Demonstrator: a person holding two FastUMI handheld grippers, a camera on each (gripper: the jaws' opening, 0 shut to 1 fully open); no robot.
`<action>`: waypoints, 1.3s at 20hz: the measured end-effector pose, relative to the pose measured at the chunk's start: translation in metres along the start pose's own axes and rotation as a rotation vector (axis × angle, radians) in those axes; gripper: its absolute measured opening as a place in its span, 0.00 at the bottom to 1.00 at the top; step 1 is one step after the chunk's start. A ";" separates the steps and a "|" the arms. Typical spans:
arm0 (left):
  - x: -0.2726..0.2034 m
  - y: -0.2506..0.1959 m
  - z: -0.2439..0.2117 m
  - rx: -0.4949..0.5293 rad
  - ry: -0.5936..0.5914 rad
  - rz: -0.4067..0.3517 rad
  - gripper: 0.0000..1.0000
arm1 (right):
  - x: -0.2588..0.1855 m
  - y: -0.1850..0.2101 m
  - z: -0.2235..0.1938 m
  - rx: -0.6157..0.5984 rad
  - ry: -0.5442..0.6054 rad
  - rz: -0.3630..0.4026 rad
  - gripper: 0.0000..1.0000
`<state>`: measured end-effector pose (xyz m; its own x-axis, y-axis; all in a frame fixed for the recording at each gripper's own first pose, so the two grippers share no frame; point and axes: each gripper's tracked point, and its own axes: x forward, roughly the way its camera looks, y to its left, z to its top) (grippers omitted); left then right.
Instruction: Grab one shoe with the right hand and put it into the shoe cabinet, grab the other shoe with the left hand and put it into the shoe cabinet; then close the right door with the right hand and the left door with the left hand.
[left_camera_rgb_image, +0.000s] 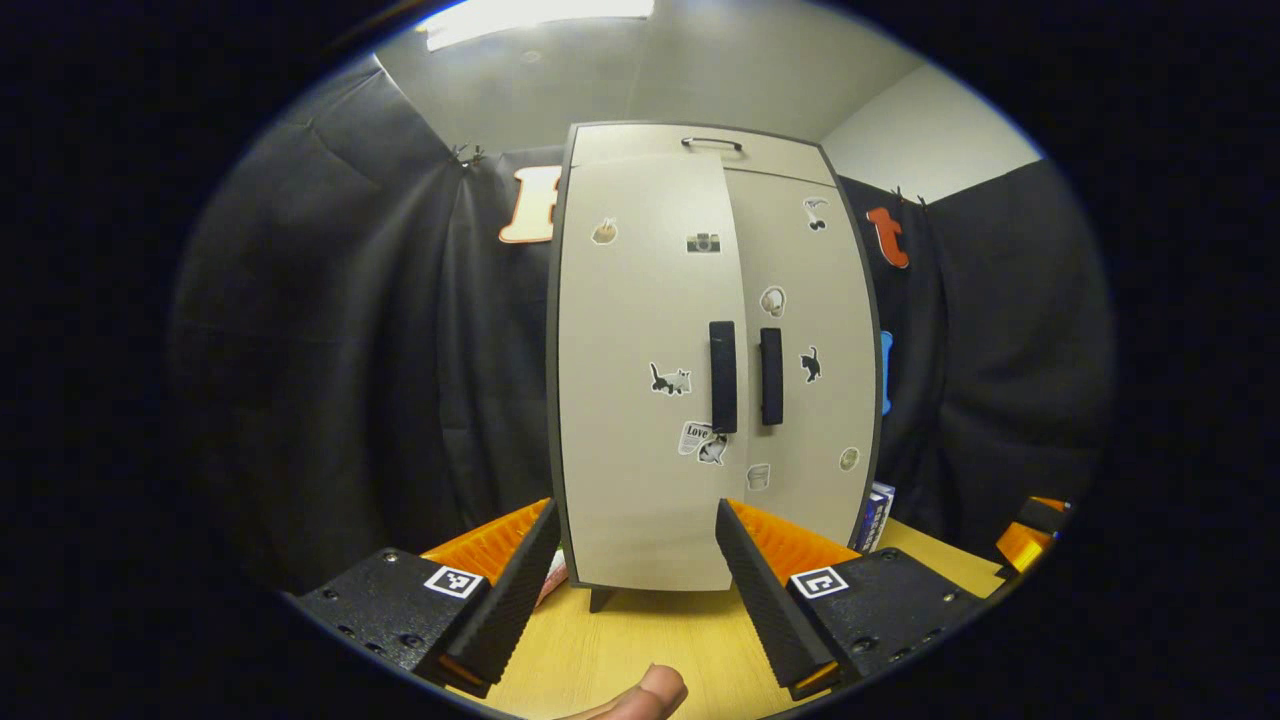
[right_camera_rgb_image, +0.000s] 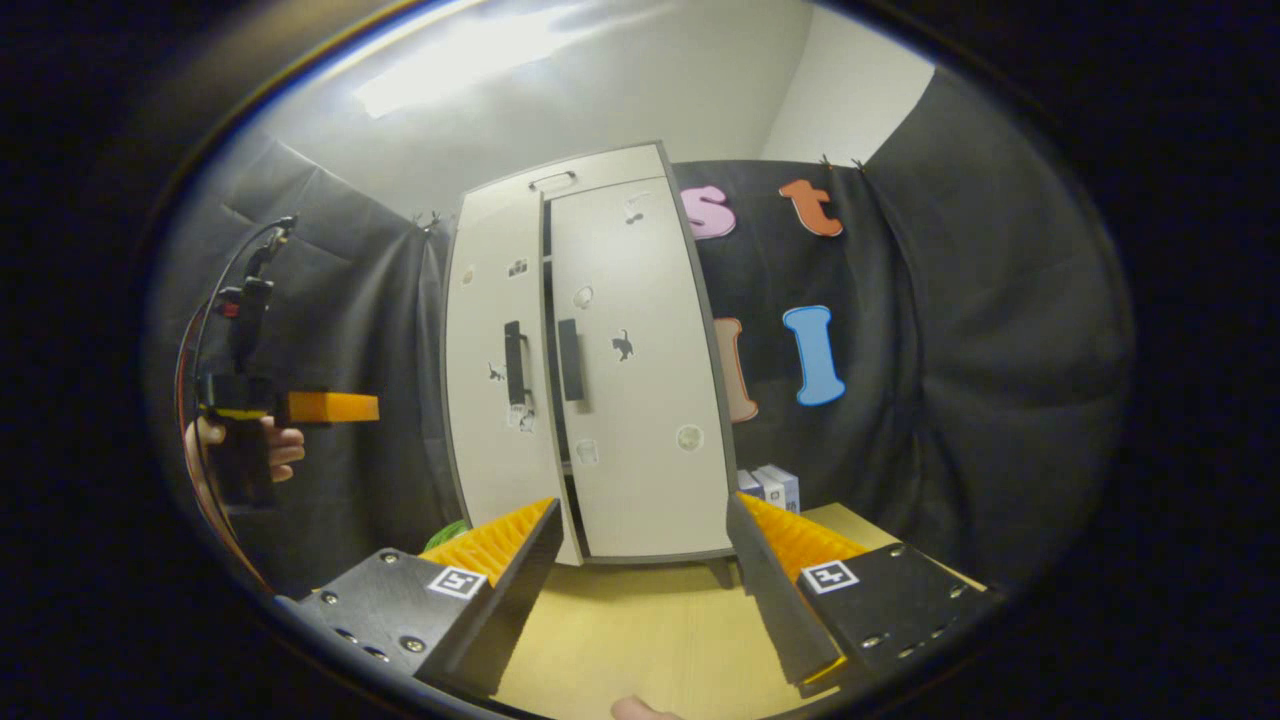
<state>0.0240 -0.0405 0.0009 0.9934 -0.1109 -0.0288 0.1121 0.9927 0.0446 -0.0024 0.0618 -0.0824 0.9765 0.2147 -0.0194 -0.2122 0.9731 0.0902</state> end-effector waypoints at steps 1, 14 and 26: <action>-0.008 -0.004 -0.001 -0.009 -0.011 -0.006 0.96 | -0.002 0.003 0.008 -0.003 -0.008 -0.010 0.98; -0.072 -0.003 -0.009 -0.020 -0.077 0.020 0.96 | -0.008 0.054 0.048 -0.074 -0.039 0.009 0.99; -0.067 0.022 -0.021 -0.034 -0.033 0.065 0.96 | -0.012 0.064 0.037 -0.092 -0.046 0.046 0.98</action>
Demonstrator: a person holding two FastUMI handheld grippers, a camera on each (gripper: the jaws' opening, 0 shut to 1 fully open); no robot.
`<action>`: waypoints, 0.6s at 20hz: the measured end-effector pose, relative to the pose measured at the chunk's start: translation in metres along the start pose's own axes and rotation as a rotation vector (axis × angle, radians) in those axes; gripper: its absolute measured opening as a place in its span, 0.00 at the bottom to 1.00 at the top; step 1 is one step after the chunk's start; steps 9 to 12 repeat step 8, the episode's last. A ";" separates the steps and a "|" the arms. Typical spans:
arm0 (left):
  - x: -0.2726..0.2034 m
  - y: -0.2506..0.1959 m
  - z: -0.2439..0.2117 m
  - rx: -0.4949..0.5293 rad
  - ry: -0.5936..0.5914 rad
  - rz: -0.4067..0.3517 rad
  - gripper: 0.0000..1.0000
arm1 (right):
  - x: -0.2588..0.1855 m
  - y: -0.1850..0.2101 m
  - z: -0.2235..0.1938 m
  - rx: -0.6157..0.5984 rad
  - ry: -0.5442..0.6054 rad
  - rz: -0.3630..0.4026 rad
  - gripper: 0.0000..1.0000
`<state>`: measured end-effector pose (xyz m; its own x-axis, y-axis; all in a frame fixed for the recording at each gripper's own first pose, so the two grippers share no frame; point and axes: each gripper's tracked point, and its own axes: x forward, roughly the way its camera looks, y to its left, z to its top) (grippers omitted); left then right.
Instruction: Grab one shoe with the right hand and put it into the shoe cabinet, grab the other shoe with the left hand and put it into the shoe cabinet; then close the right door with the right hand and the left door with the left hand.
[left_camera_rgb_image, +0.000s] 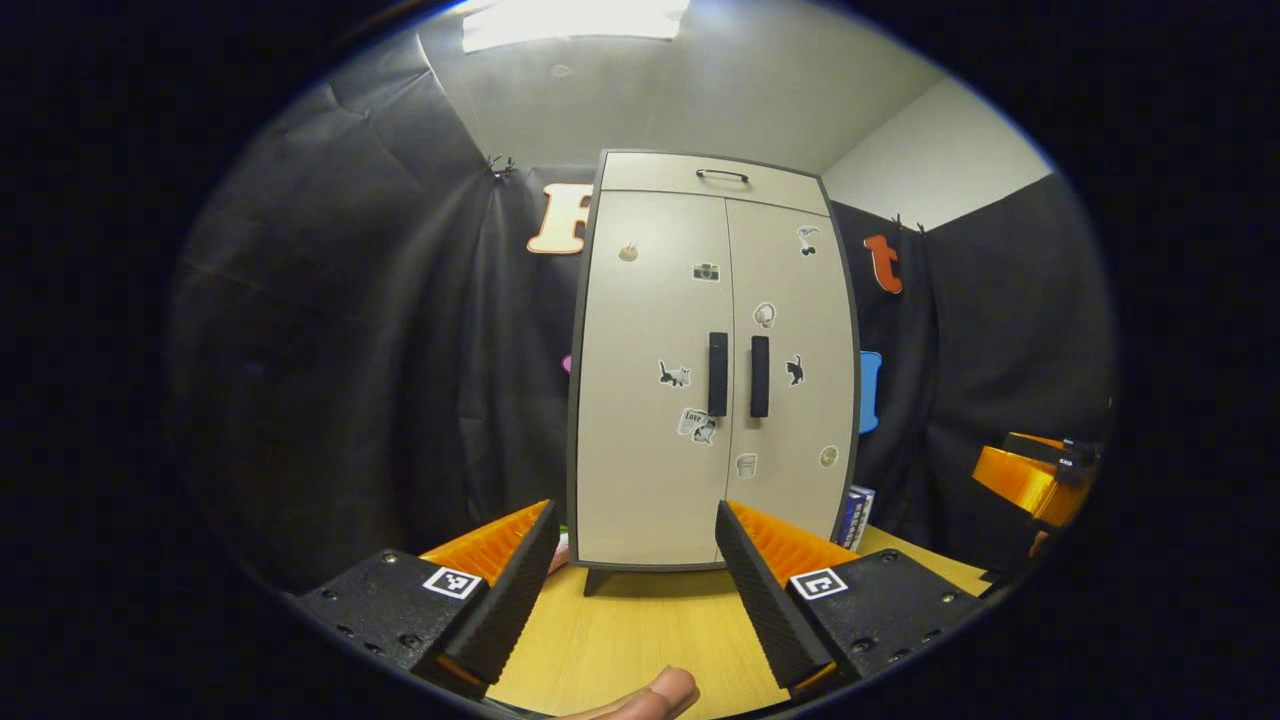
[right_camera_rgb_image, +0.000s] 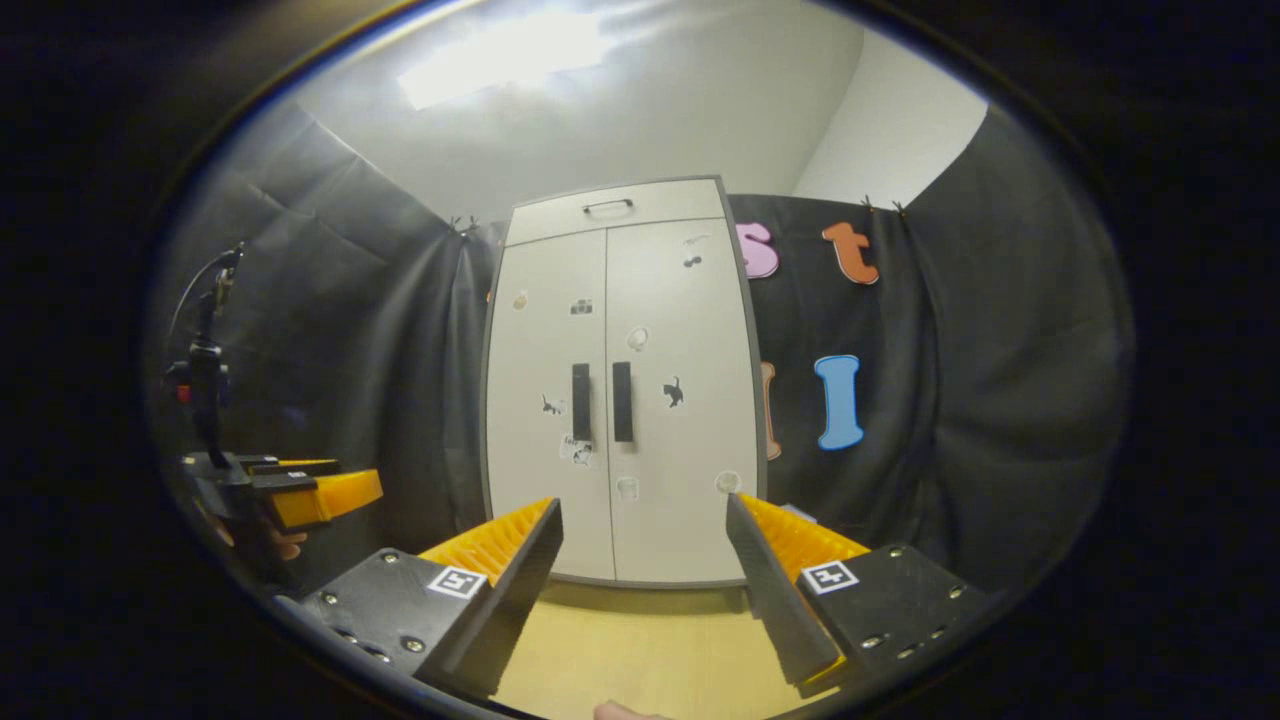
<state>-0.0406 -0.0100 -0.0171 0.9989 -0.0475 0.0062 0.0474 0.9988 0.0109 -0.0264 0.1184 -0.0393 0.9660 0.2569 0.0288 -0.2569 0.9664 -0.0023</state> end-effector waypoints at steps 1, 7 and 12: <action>0.000 0.002 0.000 0.004 -0.002 0.012 0.96 | 0.001 -0.001 -0.002 -0.001 0.004 -0.001 0.98; 0.002 -0.003 -0.003 0.005 0.001 -0.012 0.96 | 0.002 -0.009 0.000 0.001 0.002 -0.011 0.99; 0.003 -0.003 -0.002 0.009 0.001 -0.011 0.96 | 0.001 -0.010 -0.001 0.002 -0.001 -0.012 0.99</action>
